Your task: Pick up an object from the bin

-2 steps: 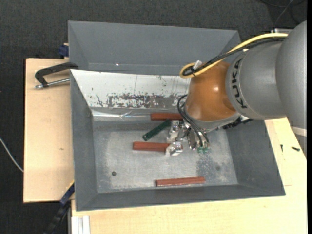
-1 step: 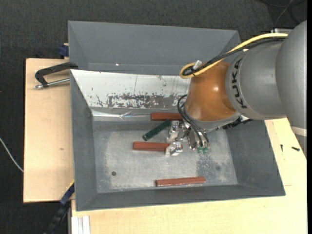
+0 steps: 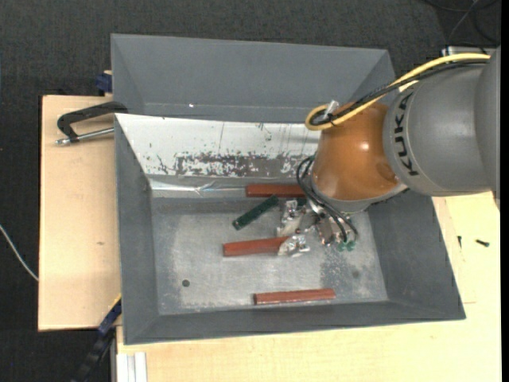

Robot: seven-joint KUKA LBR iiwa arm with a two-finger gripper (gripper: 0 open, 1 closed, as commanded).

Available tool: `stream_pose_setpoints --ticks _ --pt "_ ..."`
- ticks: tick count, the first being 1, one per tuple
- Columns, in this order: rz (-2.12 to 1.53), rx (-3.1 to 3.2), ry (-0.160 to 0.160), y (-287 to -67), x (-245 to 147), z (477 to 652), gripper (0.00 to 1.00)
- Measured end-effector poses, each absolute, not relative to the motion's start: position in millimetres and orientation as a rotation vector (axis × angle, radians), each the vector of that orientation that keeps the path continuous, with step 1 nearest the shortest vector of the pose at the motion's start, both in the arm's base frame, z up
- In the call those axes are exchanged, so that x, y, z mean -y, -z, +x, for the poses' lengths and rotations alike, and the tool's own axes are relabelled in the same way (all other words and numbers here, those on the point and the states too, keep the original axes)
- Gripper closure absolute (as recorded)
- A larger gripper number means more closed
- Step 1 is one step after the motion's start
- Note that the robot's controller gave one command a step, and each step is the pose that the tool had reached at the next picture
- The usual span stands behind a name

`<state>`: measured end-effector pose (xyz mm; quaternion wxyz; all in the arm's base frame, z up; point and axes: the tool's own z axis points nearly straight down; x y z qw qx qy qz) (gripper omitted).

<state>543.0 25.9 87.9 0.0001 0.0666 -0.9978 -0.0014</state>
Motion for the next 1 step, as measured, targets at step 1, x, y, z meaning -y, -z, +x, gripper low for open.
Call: stream_pose_setpoints --ticks 1 --pt "0.200 3.139 0.002 -304.2 -8.8 565.2 1.00"
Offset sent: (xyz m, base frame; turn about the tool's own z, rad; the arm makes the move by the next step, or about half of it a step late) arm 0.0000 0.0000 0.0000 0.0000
